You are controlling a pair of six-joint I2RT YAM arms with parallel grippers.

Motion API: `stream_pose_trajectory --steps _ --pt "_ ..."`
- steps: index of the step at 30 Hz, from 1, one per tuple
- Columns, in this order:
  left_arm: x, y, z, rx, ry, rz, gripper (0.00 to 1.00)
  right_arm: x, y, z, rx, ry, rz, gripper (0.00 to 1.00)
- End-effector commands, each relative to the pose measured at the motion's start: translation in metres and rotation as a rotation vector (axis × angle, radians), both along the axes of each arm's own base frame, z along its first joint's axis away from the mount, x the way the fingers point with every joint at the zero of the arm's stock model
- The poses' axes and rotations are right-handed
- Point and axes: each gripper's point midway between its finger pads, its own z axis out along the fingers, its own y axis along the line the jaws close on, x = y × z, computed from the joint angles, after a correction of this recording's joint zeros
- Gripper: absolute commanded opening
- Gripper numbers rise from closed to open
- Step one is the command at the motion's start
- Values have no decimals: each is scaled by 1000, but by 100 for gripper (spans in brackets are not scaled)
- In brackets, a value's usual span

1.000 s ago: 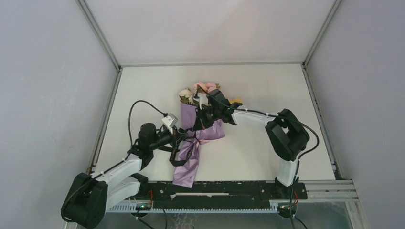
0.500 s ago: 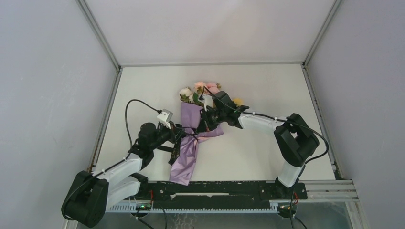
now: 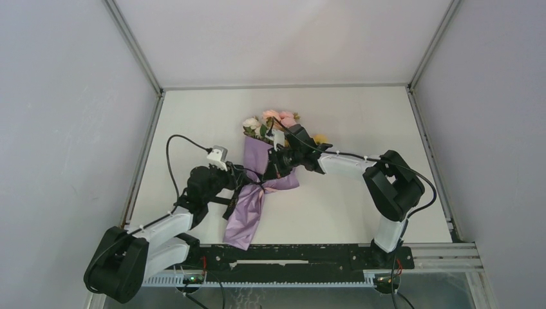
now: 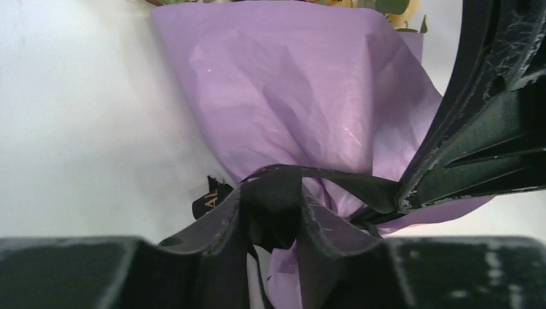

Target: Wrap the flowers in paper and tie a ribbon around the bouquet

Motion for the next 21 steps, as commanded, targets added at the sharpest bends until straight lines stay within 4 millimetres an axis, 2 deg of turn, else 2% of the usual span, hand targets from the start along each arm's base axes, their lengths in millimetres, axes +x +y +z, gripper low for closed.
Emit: stream_pose_trajectory --steps 1,3,5,12,14,17,21 --pt "8 11 5 -67 11 119 46 2 9 12 45 -24 13 0" --pt "7 12 6 -98 48 146 63 1 9 12 45 -24 14 0" --pt "6 14 7 -103 77 162 74 2 9 12 46 -23 13 0" --pt "-9 20 0 -77 202 140 99 0 11 8 47 -4 15 0" --pt "-10 22 8 -61 204 132 99 0 11 7 46 1 15 0" --pt "-5 23 36 52 73 35 94 -1 11 6 45 2 18 0" --pt "-6 17 61 294 -141 -219 78 -1 11 8 49 3 18 0"
